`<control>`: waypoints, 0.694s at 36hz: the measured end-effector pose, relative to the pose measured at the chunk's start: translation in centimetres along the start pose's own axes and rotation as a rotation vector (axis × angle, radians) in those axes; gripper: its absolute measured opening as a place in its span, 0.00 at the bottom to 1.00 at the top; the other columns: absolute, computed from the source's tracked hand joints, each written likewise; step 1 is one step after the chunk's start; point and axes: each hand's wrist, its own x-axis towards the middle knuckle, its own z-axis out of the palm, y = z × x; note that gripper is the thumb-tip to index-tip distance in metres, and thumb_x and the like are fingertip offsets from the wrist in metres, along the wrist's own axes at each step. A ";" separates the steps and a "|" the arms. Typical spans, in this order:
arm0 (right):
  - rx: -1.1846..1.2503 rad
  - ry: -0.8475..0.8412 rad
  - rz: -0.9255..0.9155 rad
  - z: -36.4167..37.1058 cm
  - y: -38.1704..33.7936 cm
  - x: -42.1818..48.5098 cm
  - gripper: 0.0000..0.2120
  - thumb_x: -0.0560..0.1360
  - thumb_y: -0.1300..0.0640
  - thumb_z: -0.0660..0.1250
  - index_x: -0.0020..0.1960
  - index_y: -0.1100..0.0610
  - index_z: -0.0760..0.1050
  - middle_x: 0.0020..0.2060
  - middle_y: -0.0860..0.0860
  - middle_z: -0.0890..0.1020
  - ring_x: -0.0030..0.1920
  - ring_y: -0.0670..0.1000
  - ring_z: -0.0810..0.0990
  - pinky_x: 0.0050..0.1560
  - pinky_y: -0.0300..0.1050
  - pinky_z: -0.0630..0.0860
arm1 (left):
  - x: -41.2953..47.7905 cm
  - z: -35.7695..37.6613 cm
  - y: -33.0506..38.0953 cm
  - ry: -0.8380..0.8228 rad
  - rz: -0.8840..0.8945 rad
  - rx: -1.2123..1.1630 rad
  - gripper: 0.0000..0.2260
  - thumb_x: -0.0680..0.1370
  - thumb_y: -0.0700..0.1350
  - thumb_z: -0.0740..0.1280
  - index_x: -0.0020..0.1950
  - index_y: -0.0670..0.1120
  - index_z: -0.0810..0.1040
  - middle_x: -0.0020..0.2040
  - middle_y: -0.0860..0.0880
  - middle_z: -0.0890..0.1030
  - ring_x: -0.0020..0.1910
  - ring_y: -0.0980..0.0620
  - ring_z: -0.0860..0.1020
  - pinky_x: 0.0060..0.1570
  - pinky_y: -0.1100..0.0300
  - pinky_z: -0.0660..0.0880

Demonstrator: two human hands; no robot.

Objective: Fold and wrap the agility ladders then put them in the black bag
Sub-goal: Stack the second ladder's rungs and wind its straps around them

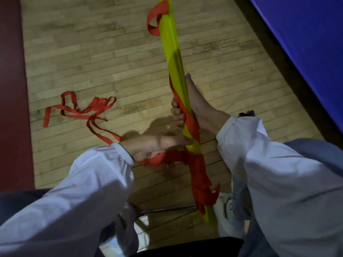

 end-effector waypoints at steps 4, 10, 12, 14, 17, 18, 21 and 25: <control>-0.066 0.085 -0.082 -0.2 0.4 0.1 0.37 0.71 0.24 0.42 0.32 0.57 0.66 0.24 0.52 0.70 0.22 0.50 0.70 0.25 0.39 0.70 | -0.3 0.3 0.8 -0.021 0.052 0.090 0.16 0.75 0.56 0.68 0.59 0.49 0.78 0.52 0.49 0.83 0.35 0.59 0.80 0.31 0.66 0.76; -0.064 0.083 -0.080 -0.5 0.4 0.2 0.35 0.73 0.25 0.44 0.34 0.56 0.66 0.27 0.52 0.70 0.24 0.49 0.71 0.26 0.39 0.72 | -0.6 0.2 0.5 0.017 0.174 0.127 0.15 0.72 0.53 0.73 0.48 0.42 0.82 0.43 0.40 0.83 0.28 0.53 0.78 0.30 0.59 0.74; -0.081 0.094 -0.062 -0.3 0.4 0.2 0.34 0.73 0.25 0.45 0.35 0.56 0.66 0.27 0.52 0.70 0.23 0.49 0.72 0.26 0.38 0.72 | -0.8 0.3 0.5 -0.005 0.191 0.103 0.13 0.72 0.51 0.73 0.44 0.41 0.81 0.36 0.42 0.80 0.26 0.50 0.75 0.27 0.60 0.71; -0.096 0.092 -0.053 -0.4 0.4 0.3 0.34 0.73 0.26 0.45 0.34 0.56 0.67 0.27 0.52 0.71 0.23 0.49 0.73 0.27 0.38 0.73 | -0.9 0.3 0.4 -0.017 0.217 0.083 0.10 0.73 0.50 0.72 0.40 0.44 0.79 0.31 0.47 0.78 0.26 0.49 0.73 0.25 0.61 0.69; -0.089 0.082 -0.070 -0.5 0.4 0.3 0.34 0.74 0.26 0.47 0.34 0.56 0.68 0.26 0.53 0.74 0.27 0.50 0.76 0.30 0.40 0.75 | -1.0 0.3 0.3 -0.029 0.257 0.075 0.10 0.72 0.50 0.72 0.39 0.44 0.79 0.29 0.49 0.78 0.29 0.45 0.72 0.28 0.60 0.68; -0.078 0.078 -0.080 -0.6 0.3 0.3 0.34 0.74 0.27 0.48 0.34 0.57 0.69 0.26 0.53 0.75 0.28 0.51 0.77 0.32 0.41 0.76 | -1.1 0.3 0.3 -0.030 0.274 0.071 0.12 0.72 0.51 0.73 0.38 0.42 0.78 0.29 0.47 0.78 0.29 0.44 0.72 0.28 0.60 0.67; 0.046 0.018 -0.121 -0.4 0.1 0.0 0.33 0.74 0.28 0.52 0.32 0.57 0.70 0.26 0.53 0.76 0.30 0.52 0.78 0.36 0.44 0.77 | -1.2 0.2 0.3 -0.071 0.346 0.069 0.20 0.72 0.52 0.74 0.39 0.34 0.77 0.30 0.42 0.76 0.28 0.44 0.72 0.28 0.59 0.66; 0.549 -0.117 -0.002 0.1 -0.3 -0.7 0.30 0.72 0.33 0.64 0.29 0.59 0.73 0.32 0.51 0.74 0.30 0.50 0.80 0.35 0.43 0.80 | -1.3 0.6 0.6 -0.102 0.407 0.041 0.14 0.73 0.49 0.72 0.48 0.38 0.80 0.32 0.50 0.80 0.24 0.52 0.73 0.25 0.61 0.68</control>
